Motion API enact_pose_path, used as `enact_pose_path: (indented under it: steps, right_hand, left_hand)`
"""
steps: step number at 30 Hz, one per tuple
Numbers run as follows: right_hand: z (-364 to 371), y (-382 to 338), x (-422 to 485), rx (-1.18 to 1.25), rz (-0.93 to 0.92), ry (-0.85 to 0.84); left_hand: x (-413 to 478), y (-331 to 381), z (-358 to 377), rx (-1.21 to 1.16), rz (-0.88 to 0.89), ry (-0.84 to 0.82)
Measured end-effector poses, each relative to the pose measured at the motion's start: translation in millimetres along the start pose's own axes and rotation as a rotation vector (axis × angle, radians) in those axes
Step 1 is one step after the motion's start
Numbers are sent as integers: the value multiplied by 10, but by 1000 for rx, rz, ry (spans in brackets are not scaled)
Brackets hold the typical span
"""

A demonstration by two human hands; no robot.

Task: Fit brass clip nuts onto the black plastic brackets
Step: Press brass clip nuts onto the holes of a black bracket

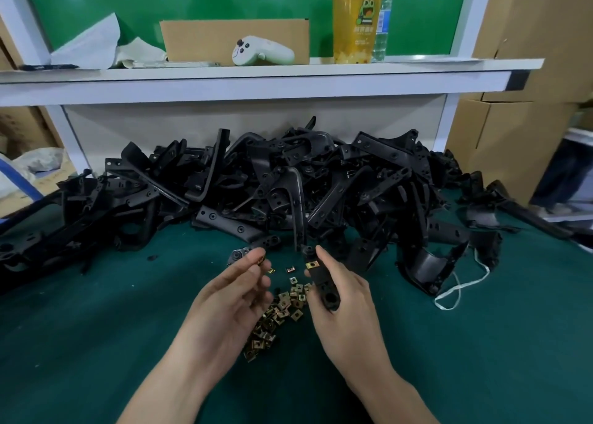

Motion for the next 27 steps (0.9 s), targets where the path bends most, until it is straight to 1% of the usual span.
enact_pose_path:
  steps: [7,13,18,22,27]
  right_hand:
    - [6,-26,5,-1,-20,-11]
    - [31,-47,-2,-3,-21,-27]
    - [-15,-68,34,-12,-22,-11]
    - [-24,-52,13,-2,-14,38]
    - [-7,-23,5,9,10,27]
  left_hand:
    - [8,19,0,13,22,-1]
    - [-17,39,35,-16,6,-56]
    - [-8,46,89,-28,5,-78]
    - [-20,35,93,-23,-22,-88]
    - [-37,6,87,-68,-52,-85]
Point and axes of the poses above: each hand's wrist, its own x-axis towards the middle knuckle, its own z-axis out of the palm, y = z × x, the point moved 9 cm from there along x, towards the middle knuckle, and after that the axes turned 12 degrees about x, right-handed, at the moved point
